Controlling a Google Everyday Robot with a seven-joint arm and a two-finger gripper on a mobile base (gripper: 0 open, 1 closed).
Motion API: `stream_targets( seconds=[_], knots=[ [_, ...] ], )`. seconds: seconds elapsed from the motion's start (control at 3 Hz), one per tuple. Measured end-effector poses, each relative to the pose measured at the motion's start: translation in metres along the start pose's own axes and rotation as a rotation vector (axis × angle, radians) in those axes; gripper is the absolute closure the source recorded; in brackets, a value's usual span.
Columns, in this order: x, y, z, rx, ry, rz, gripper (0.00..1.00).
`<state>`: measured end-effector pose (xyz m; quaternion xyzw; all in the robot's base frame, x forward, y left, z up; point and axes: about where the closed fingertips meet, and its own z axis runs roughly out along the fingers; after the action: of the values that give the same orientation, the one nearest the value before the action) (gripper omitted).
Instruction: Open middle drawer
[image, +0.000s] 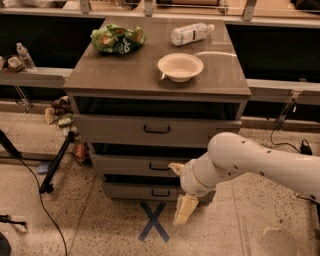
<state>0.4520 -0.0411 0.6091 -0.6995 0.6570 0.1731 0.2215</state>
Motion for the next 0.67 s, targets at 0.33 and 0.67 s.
stream_targets(
  seconds=[0.33, 0.67],
  knots=[
    [0.0244, -0.0142, 0.0454, 0.001, 0.015, -0.034, 0.0],
    [0.0283, -0.0164, 0.0441, 0.007, 0.029, -0.031, 0.0]
  ],
)
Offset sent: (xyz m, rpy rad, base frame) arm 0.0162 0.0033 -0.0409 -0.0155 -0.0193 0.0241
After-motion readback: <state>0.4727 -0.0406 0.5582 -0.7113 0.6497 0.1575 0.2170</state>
